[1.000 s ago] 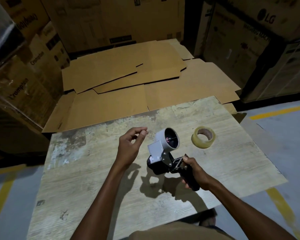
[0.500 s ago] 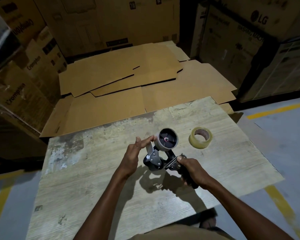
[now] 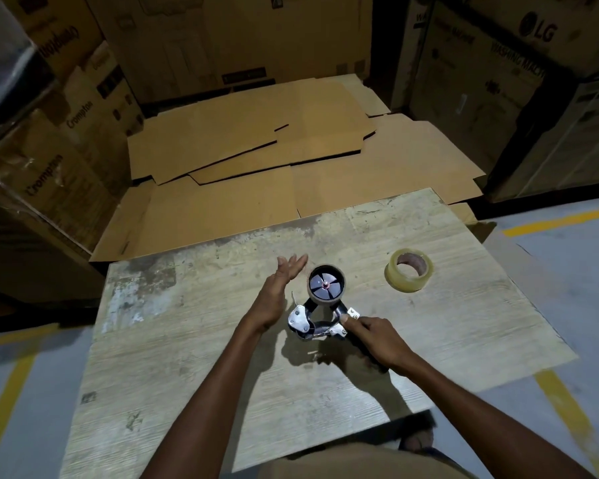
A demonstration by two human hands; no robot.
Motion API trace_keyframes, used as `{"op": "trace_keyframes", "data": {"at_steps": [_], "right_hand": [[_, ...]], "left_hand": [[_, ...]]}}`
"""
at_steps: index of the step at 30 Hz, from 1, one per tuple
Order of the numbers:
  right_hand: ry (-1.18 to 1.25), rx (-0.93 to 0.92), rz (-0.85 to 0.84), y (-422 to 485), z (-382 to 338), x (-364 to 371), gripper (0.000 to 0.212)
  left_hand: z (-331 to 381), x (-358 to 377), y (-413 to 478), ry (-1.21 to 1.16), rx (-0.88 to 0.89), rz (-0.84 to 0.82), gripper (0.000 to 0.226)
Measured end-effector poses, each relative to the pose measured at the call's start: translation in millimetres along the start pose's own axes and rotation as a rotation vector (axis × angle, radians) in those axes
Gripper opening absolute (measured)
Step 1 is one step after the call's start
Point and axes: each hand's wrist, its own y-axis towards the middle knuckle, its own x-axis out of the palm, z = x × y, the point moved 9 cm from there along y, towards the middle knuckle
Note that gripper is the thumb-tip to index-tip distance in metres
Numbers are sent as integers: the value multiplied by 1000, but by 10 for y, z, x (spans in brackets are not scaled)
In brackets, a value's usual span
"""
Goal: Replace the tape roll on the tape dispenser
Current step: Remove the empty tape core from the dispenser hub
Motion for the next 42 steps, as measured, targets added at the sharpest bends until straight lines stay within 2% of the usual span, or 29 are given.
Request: {"op": "trace_keyframes", "data": {"at_steps": [4, 6, 8, 9, 11, 17, 19, 22, 24, 27, 31, 33, 37, 42], "right_hand": [[149, 175, 3, 104, 267, 214, 67], [175, 243, 67, 144, 354, 275, 68], [131, 288, 133, 182, 397, 311, 69], [104, 308, 158, 196, 395, 325, 70], [81, 337, 168, 228, 378, 386, 73], [220, 384, 9, 274, 325, 636, 67], [112, 353, -17, 308, 375, 607, 69], [-210, 217, -4, 320, 395, 441, 76], [-435, 129, 144, 258, 364, 198, 79], [-508, 18, 359, 129, 310, -151, 57], [-451, -43, 428, 50, 354, -474, 30], [-438, -30, 430, 36, 437, -565, 24], [-405, -6, 453, -15, 582, -707, 20], [-373, 13, 478, -73, 656, -818, 21]], "left_hand": [[-316, -123, -12, 133, -87, 116, 67], [-541, -181, -36, 119, -153, 137, 71], [-745, -239, -81, 73, -216, 159, 88], [-816, -254, -101, 64, -234, 162, 87], [-938, -256, -127, 77, -233, 143, 68], [-1081, -233, -113, 137, -186, 147, 55], [-1099, -182, -101, 160, -161, 150, 54], [-1116, -82, -102, 214, -107, 155, 53], [-1143, 14, -104, 268, -70, 156, 58], [-1192, 221, -114, 473, -49, 168, 81], [-1230, 555, -188, 522, -125, 176, 128], [-1226, 666, -182, 536, -135, 169, 141], [-1247, 678, -43, 555, -134, 144, 150], [-1229, 556, 141, 664, -37, -69, 145]]}}
